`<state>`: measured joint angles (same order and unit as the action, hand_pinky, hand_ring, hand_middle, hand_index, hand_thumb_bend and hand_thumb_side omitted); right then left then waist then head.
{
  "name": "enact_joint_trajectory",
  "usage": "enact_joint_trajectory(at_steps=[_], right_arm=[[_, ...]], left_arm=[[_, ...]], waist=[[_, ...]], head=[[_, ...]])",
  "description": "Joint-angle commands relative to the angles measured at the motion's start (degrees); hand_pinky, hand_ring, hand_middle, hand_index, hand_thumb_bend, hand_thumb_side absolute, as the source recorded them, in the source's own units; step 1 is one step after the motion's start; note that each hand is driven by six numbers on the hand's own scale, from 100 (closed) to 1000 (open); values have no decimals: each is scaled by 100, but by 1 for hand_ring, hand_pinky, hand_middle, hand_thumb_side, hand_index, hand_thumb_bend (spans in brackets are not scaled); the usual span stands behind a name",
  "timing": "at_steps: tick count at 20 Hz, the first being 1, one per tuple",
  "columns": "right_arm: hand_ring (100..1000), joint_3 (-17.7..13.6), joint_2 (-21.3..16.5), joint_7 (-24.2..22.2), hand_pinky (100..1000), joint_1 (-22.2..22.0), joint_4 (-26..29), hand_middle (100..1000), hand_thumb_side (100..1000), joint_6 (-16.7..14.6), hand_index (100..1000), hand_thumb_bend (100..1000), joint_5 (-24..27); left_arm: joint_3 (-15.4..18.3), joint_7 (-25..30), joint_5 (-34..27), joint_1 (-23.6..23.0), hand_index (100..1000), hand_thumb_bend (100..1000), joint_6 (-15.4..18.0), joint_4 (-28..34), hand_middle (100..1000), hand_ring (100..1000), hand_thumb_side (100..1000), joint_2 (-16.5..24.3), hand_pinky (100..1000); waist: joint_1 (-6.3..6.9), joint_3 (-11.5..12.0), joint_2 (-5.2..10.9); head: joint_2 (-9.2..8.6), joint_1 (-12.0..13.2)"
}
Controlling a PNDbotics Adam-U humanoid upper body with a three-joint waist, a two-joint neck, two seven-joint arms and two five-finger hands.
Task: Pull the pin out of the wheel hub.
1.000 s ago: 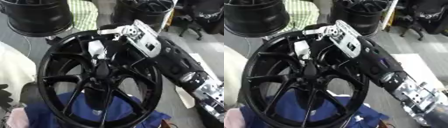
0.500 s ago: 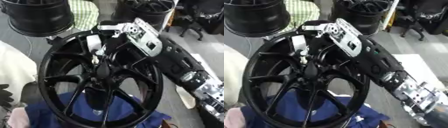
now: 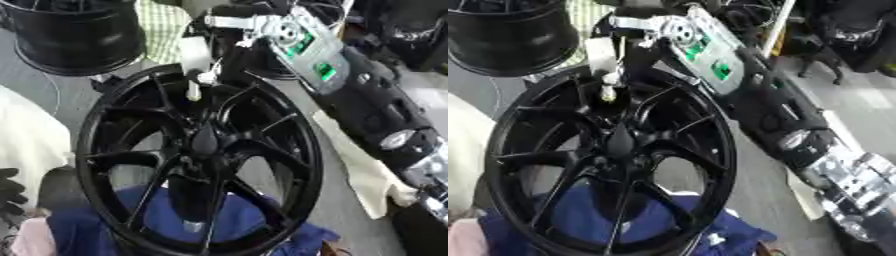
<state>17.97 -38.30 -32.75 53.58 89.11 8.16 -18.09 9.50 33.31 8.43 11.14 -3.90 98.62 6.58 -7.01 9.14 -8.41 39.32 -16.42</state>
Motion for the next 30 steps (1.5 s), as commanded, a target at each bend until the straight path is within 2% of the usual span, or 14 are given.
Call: enact_joint_trajectory(at_steps=[1, 5, 7, 9, 10, 12, 13, 14, 16, 17, 20, 25, 27, 30], right_arm=[[643, -451, -838, 271, 587, -233, 511, 486, 250, 109, 599, 142, 247], [628, -1253, -1710, 912, 559, -1466, 1151, 485, 233, 252, 597, 153, 473], [605, -1748, -1903, 1475, 513, -2312, 1389, 479, 213, 335, 587, 163, 528], [589, -2207, -1786, 2171, 480, -3178, 1559, 486, 190, 398, 590, 197, 535], [589, -2425, -1593, 2574, 475, -3642, 1605, 504, 181, 434, 606, 230, 499], [627, -2702, -1092, 3283, 488, -4475, 1573, 655, 207, 523, 742, 318, 342], [687, -2758, -853, 3519, 535, -4782, 1494, 780, 245, 576, 859, 381, 234], [725, -2790, -594, 3654, 577, -5055, 1329, 839, 286, 677, 903, 417, 68], [753, -2868, -116, 3784, 604, -5383, 993, 903, 327, 897, 931, 450, -376], [742, -2940, 123, 3912, 576, -5474, 879, 911, 341, 970, 926, 471, -556], [719, -3159, 827, 4790, 533, -5648, 683, 912, 368, 949, 909, 491, -616], [665, -3206, 1658, 6081, 472, -5819, 478, 861, 372, 594, 875, 468, -192], [609, -3184, 1923, 6419, 431, -5844, 513, 786, 311, 387, 842, 411, -20], [571, -3084, 2299, 6883, 407, -5864, 639, 737, 250, 6, 813, 350, 285]], left_arm=[[93, -64, 29, -12, 796, 100, -26, 118, 584, 604, 680, 102, 562], [202, -184, 35, -97, 796, 100, -51, 131, 584, 604, 679, 152, 561], [249, -237, 29, -116, 795, 100, -57, 143, 584, 604, 679, 162, 561], [290, -286, 20, -114, 795, 100, -64, 159, 584, 605, 678, 159, 561], [311, -311, 15, -112, 795, 100, -66, 168, 584, 605, 678, 158, 561], [344, -351, 8, -111, 795, 100, -66, 177, 584, 605, 677, 168, 560], [357, -368, 4, -112, 795, 100, -63, 179, 584, 605, 676, 175, 560], [375, -388, 3, -114, 795, 100, -58, 178, 584, 605, 675, 181, 560], [400, -418, 1, -127, 795, 100, -42, 169, 585, 605, 674, 183, 560], [411, -432, -4, -136, 795, 100, -29, 163, 585, 605, 672, 182, 560], [460, -491, -21, -156, 795, 100, 20, 141, 585, 605, 669, 189, 559], [484, -540, -48, -161, 795, 100, 73, 110, 585, 606, 669, 190, 559], [479, -535, -50, -167, 795, 100, 77, 106, 585, 606, 669, 184, 558], [470, -529, -54, -165, 794, 100, 83, 105, 585, 607, 668, 175, 558]], waist=[[25, -116, 152], [29, -410, 188], [49, -569, 182], [74, -699, 163], [88, -759, 150], [115, -844, 123], [125, -870, 109], [140, -896, 95], [181, -933, 82], [207, -948, 81], [286, -989, 75], [339, -1030, 72], [346, -1035, 70], [357, -1025, 60]], head=[[54, 173], [71, 399], [64, 507], [42, 611], [34, 660], [11, 758], [0, 790], [-11, 817], [-16, 854], [-21, 875], [-39, 918], [-42, 942], [-36, 959], [-46, 956]])
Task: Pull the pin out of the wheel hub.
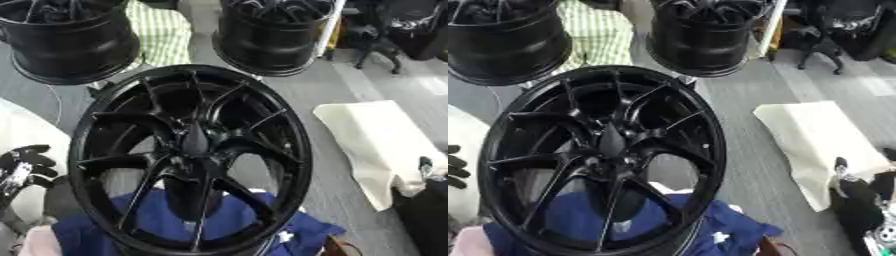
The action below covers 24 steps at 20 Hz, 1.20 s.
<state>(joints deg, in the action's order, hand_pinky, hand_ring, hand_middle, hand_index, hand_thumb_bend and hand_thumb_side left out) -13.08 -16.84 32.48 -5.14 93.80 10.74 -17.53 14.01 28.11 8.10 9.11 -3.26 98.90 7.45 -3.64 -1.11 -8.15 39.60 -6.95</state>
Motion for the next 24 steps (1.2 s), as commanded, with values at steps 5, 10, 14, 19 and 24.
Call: enact_joint_trajectory(at_steps=[5, 10, 14, 19, 24], right_arm=[[547, 315, 543, 855, 395, 55, 205, 705, 232, -867, 788, 317, 668], [532, 464, 735, 1014, 387, 185, -130, 676, 215, -1141, 768, 310, 841], [525, 469, 781, 1168, 383, 257, -351, 667, 208, -1254, 760, 299, 918], [521, 470, 805, 1257, 381, 312, -590, 661, 208, -1334, 754, 281, 1017], [519, 442, 790, 1279, 381, 337, -784, 656, 210, -1335, 743, 260, 1077]], left_arm=[[12, -17, -32, 46, 792, 100, 44, 63, 584, 607, 665, 89, 557], [32, -41, -18, 28, 788, 100, 89, 24, 583, 607, 662, 98, 556], [56, -60, -27, 25, 785, 100, 135, -13, 582, 609, 661, 112, 556], [120, -88, 31, -14, 780, 100, 220, -159, 581, 611, 647, 130, 555], [195, -135, 165, -70, 774, 100, 380, -442, 579, 610, 641, 139, 555]], waist=[[42, 31, 13], [69, 52, -16], [96, 34, -33], [115, 1, -34], [122, -7, -31]], head=[[-102, -14], [-120, -12], [-159, -7], [-180, -7], [-198, -16]])
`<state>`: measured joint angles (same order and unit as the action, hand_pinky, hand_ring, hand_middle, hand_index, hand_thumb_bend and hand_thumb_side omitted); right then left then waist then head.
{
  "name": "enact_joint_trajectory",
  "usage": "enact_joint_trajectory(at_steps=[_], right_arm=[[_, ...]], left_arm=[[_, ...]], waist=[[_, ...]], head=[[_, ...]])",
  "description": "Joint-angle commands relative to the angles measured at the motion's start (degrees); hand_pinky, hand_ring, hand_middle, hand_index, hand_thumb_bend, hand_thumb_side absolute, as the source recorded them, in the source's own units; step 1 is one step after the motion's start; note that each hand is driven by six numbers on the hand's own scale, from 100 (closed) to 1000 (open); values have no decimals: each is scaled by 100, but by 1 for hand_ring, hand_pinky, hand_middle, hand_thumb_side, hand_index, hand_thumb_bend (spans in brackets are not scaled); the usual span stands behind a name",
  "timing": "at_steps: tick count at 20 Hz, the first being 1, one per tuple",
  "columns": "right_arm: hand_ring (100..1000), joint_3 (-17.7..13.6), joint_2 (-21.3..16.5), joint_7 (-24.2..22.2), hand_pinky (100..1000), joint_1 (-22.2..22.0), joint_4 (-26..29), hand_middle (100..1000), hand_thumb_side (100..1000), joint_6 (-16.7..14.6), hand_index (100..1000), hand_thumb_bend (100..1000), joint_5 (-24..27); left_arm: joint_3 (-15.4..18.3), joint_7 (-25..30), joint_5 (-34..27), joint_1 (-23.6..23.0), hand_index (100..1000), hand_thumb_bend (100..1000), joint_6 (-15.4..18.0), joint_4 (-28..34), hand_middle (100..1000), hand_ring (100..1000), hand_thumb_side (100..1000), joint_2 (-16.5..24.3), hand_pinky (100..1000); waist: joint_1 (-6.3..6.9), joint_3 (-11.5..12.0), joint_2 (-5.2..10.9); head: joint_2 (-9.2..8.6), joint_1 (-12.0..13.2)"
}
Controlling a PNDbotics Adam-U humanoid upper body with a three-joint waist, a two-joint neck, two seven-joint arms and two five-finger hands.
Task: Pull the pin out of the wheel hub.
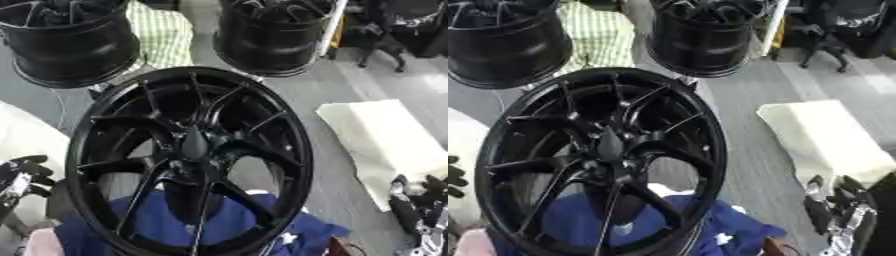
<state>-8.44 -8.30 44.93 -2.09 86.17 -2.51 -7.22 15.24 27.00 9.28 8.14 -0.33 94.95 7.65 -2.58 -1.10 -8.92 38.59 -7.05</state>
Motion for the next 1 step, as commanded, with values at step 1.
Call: enact_joint_trajectory(at_steps=[1], right_arm=[[519, -27, -71, 34, 381, 34, -45, 655, 212, -5, 740, 258, 51]], left_arm=[[83, -34, 61, 27, 774, 100, 117, -105, 579, 609, 638, 119, 555]], waist=[[15, -9, 44]], head=[[-100, -14]])
